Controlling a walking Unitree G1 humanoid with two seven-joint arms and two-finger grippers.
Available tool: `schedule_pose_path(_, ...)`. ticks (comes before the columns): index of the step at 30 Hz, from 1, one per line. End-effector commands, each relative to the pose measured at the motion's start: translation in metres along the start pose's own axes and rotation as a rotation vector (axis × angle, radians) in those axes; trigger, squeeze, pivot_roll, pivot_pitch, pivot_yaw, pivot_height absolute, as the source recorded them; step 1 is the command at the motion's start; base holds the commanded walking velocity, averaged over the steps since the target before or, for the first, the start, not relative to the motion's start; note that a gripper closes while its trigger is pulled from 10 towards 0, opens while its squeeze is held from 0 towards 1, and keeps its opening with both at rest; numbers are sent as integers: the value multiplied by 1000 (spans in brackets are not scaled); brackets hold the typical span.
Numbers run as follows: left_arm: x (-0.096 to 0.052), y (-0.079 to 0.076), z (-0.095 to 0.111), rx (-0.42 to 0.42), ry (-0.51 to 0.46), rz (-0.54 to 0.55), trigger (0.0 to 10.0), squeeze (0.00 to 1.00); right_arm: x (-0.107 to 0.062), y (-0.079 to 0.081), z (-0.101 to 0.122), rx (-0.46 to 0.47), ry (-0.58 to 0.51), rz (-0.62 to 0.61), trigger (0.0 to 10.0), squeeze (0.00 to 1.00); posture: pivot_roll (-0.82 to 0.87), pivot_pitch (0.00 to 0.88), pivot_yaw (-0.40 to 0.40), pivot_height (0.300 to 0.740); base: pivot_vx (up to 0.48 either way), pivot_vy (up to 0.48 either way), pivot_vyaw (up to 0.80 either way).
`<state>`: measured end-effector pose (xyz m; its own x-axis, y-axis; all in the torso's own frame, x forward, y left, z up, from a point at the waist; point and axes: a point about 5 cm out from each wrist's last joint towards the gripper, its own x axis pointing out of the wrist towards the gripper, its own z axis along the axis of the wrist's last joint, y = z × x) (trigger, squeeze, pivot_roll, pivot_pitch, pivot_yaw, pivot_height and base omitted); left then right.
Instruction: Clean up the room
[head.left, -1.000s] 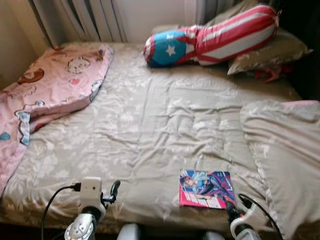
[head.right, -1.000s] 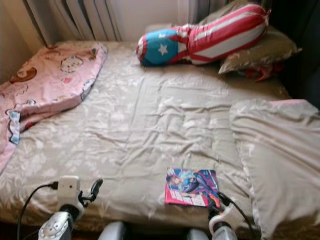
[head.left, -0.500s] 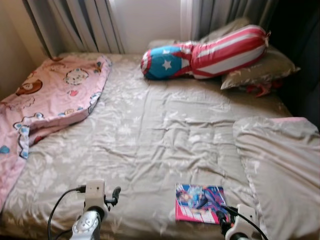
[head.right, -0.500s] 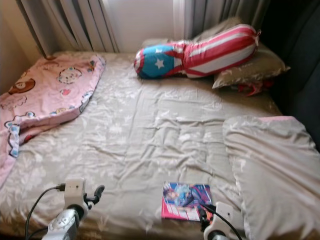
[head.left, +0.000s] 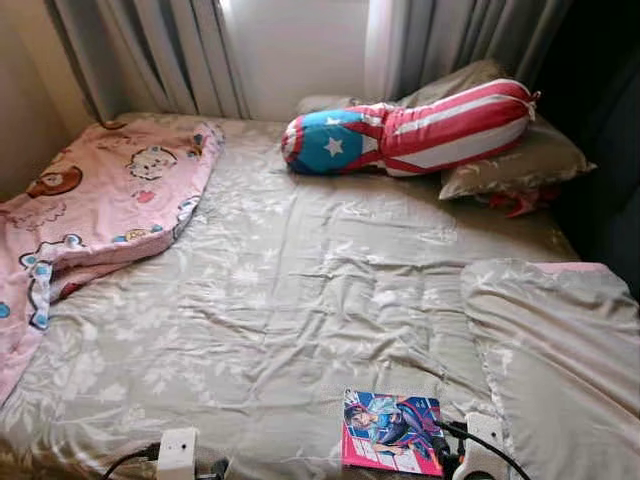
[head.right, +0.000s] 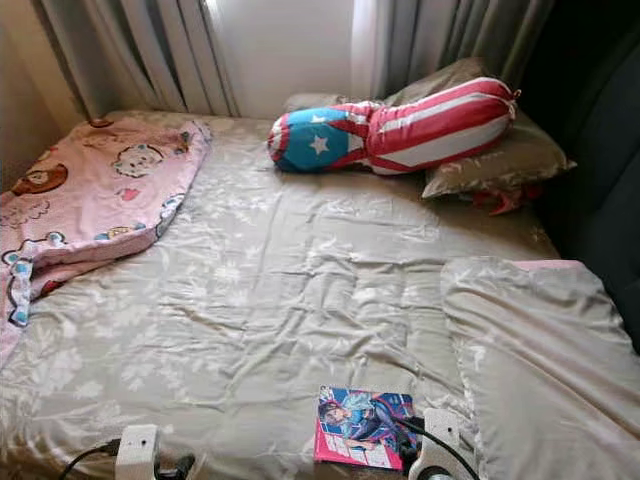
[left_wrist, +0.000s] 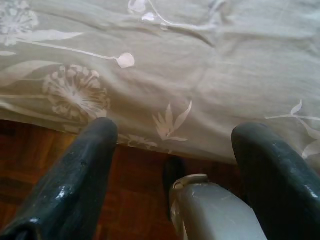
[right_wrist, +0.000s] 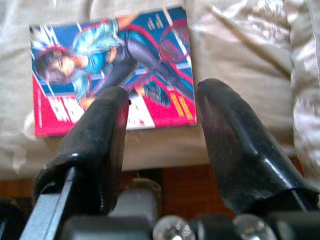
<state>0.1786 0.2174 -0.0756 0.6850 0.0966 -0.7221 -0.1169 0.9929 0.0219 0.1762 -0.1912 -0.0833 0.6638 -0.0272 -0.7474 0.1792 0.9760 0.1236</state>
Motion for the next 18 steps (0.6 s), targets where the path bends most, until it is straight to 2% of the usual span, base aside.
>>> schedule_pose_path(1, -1, -1, -8, 13, 46, -1, 10000, 0, -6, -13, -14, -35, 61, -19, 10000, 0, -16, 0, -53, 740, 0, 0, 0)
schedule_pose_path(6, -1, -2, -9, 32, 56, -3, 10000, 0, -10, -19, -24, -44, 96, -42, 10000, 0, -26, 0, -48, 740, 0, 0, 0)
schedule_pose_path(11, -1, 1, -7, 47, 45, 2, 10000, 0, -18, -36, -35, -34, 148, -48, 10000, 0, -22, 0, -38, 740, 0, 0, 0)
schedule_pose_path(18, -1, 4, -9, 59, 62, 2, 10000, 0, -20, -35, -42, 2, 166, -70, 10000, 0, -31, 0, -19, 740, 0, 0, 0)
